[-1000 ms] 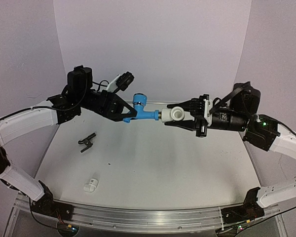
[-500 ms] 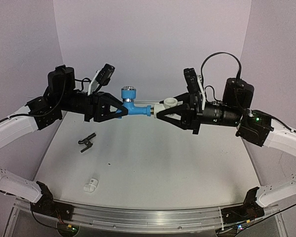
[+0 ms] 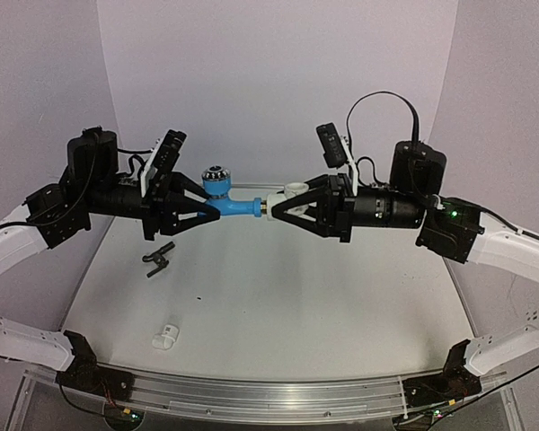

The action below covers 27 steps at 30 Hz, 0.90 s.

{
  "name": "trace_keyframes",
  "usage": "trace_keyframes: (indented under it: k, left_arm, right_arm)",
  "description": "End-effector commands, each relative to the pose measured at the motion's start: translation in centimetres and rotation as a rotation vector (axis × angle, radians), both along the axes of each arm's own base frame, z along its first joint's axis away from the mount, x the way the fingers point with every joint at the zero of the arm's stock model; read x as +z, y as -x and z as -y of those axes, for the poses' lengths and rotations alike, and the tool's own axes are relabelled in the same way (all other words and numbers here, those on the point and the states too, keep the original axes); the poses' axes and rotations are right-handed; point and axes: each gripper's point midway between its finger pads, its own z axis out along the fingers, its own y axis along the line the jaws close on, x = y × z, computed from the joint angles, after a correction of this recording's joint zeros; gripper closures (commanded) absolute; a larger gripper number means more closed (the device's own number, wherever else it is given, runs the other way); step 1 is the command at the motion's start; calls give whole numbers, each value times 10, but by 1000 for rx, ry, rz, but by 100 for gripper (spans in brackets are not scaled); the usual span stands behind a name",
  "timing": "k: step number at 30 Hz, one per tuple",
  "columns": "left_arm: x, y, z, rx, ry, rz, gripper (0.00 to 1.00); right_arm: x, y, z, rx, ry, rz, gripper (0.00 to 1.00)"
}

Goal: Install the water faucets

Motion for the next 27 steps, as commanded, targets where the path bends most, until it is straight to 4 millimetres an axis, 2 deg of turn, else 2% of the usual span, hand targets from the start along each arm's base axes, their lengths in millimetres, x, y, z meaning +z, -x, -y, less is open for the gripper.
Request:
trace_keyframes:
  k: [1,2,3,5,6,7,8,10,13,16,18,22,27]
  left_arm:
    - [9,-20,-16,160,-28,75,57]
    - [9,-21,-16,162,-34,57,49]
    - [9,-21,-15,166,-47,3,36]
    - [18,-19,-15,164,-50,-88,17]
    - [16,-19,-15,166,-55,-103,16]
    - [22,-19,-14,171,-48,-164,5]
    - [26,-20,-15,183,-40,-214,1]
    - [25,-19,-13,177,-50,-271,0]
    - [37,-28,-14,240,-10,-426,0]
    - [46,-51,-25,414,74,-590,0]
    - [48,-56,-29,458,106,-634,0]
    - [38,-51,-12,355,88,-716,0]
    - [24,-26,17,68,13,-798,0]
  right_arm:
    - [61,9,18,-22,-101,271,100]
    - [63,7,19,-42,-96,315,100]
    - [68,4,23,-75,-86,382,100]
    - [78,-4,34,-161,-66,540,100]
    - [78,-3,33,-162,-62,564,100]
    - [84,-6,42,-210,-48,668,100]
    - [86,-5,46,-230,-35,748,100]
    - [88,-4,51,-245,-17,850,100]
    - [88,-2,59,-276,29,1037,100]
    - [80,3,63,-266,71,1198,100]
    - [73,7,64,-252,97,1299,100]
    - [61,11,62,-216,140,1478,100]
    - [40,16,59,-159,182,1658,100]
